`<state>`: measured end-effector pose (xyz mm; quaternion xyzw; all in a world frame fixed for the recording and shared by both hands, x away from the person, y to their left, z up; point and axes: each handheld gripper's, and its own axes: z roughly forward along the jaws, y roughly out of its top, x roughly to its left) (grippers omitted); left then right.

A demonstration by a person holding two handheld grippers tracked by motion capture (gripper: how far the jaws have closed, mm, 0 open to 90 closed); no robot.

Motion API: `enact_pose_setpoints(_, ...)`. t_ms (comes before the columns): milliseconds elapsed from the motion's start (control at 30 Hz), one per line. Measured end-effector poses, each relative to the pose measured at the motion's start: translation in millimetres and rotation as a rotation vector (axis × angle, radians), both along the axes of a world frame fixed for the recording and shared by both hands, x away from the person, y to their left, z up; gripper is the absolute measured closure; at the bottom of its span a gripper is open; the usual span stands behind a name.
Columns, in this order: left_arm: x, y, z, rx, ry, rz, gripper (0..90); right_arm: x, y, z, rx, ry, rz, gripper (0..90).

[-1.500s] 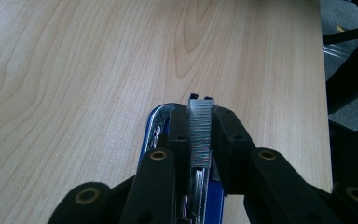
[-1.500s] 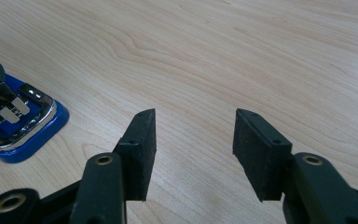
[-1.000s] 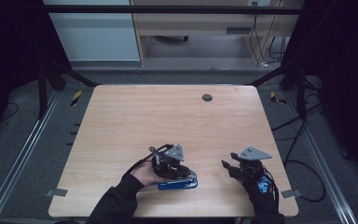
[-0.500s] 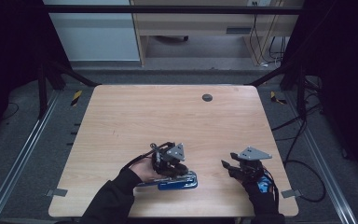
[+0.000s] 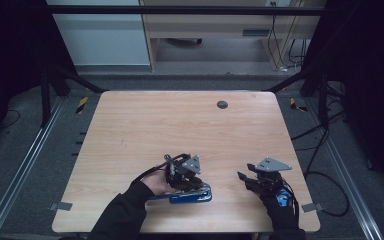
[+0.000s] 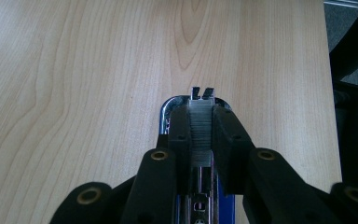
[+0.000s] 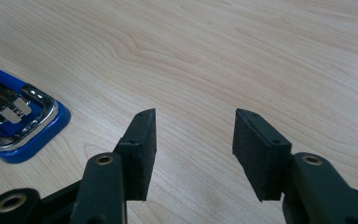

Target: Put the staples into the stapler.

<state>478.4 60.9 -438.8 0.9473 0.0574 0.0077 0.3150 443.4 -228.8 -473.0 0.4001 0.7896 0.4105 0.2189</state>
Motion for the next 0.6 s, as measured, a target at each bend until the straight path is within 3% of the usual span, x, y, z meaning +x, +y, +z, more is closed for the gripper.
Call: enact_pose_setpoints(600, -2.7, -8.4, -4.5, 0.024, -0.003, -0.011, 77.6, -0.1, 0.1, 0.0, -0.001, -0.003, 0.004, 49.6)
